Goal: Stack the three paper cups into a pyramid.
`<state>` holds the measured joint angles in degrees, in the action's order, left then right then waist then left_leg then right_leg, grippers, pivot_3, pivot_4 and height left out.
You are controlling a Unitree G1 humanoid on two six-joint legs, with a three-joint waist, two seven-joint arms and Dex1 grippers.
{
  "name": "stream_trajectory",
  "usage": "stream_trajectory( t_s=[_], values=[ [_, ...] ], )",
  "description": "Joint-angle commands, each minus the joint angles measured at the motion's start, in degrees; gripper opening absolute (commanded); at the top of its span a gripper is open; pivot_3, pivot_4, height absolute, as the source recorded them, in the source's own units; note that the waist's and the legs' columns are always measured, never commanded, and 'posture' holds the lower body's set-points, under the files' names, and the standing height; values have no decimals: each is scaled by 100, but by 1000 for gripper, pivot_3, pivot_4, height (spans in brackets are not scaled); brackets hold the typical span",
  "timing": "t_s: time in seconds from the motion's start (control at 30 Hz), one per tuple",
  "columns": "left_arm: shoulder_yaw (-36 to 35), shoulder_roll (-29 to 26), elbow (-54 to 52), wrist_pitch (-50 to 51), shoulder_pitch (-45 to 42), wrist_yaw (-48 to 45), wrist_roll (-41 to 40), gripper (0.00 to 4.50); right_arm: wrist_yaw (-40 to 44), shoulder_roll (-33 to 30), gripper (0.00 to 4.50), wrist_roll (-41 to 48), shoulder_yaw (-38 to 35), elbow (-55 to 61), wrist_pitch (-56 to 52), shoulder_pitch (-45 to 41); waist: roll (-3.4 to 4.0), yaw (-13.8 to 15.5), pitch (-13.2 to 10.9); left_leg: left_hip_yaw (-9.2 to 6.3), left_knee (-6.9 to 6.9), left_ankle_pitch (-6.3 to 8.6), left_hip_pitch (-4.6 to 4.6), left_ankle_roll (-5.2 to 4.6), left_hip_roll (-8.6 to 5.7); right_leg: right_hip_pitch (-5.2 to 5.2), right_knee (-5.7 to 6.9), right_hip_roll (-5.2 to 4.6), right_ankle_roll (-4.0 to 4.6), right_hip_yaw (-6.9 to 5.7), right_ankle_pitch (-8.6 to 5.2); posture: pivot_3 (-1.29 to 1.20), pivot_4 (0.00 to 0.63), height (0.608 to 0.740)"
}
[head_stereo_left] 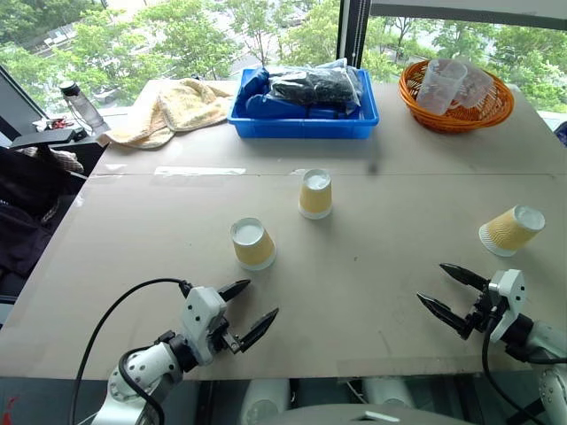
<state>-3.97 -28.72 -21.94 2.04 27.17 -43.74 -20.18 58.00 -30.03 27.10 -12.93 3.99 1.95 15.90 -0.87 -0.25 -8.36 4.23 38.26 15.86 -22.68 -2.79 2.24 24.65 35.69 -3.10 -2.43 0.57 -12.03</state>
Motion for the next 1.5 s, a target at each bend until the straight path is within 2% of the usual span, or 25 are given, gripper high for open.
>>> stream_trajectory(
  t_s=[0.03,0.1,0.37,0.5,0.7,0.93,1.13,1.33,1.5],
  values=[
    [-169,174,521,-594,56,-138,-32,4500,71,-54,4478,62,-121,130,157,43,1,-2,1,0,0,0,0,0,0,0,0,0,0,0,0,0,150,733],
    [-320,312,1202,-1298,46,-376,-61,4500,152,-94,4478,85,-166,98,224,89,11,-5,8,5,2,0,3,0,-1,-1,1,0,-1,3,-1,0,150,733],
    [-775,244,3001,-2527,-476,-1141,-319,4500,256,-110,4478,106,-184,-41,338,59,70,-29,57,-3,1,0,25,0,6,-10,16,26,-17,5,-10,0,150,733],
    [-862,280,3213,-2814,-563,-1289,-406,4500,339,-116,4478,107,-162,-87,418,45,81,-56,63,-2,-10,0,86,0,13,-50,19,36,-20,19,-14,0,150,733],
    [-826,355,2528,-2778,-419,-1120,-550,4500,605,-154,4478,189,-151,-100,540,22,78,-54,62,2,-10,1,87,1,17,-49,18,34,-19,21,-14,0,150,733],
    [-644,246,914,-1781,-161,-467,-632,4500,773,-164,4478,442,-146,108,493,14,4,-8,15,8,-7,1,63,1,7,-44,10,5,-8,19,-7,0,150,733],
    [-802,-13,-419,-401,-487,383,-916,4500,1078,-212,4478,957,-116,633,214,188,1,71,11,7,-3,1,57,2,5,-40,9,-3,-9,16,-7,0,150,733],
    [-542,-210,-668,717,-1324,992,-645,4500,1072,-325,4478,1302,-46,1329,-215,47,4,92,7,6,-3,0,65,1,5,-46,14,17,-8,17,-6,0,150,733],
    [-415,-261,-513,1133,-1748,1114,-435,4500,1011,-379,4478,1358,-29,1653,-341,-91,-13,95,-3,7,-2,0,64,1,3,-48,13,21,2,17,0,0,150,733]
  ],
)
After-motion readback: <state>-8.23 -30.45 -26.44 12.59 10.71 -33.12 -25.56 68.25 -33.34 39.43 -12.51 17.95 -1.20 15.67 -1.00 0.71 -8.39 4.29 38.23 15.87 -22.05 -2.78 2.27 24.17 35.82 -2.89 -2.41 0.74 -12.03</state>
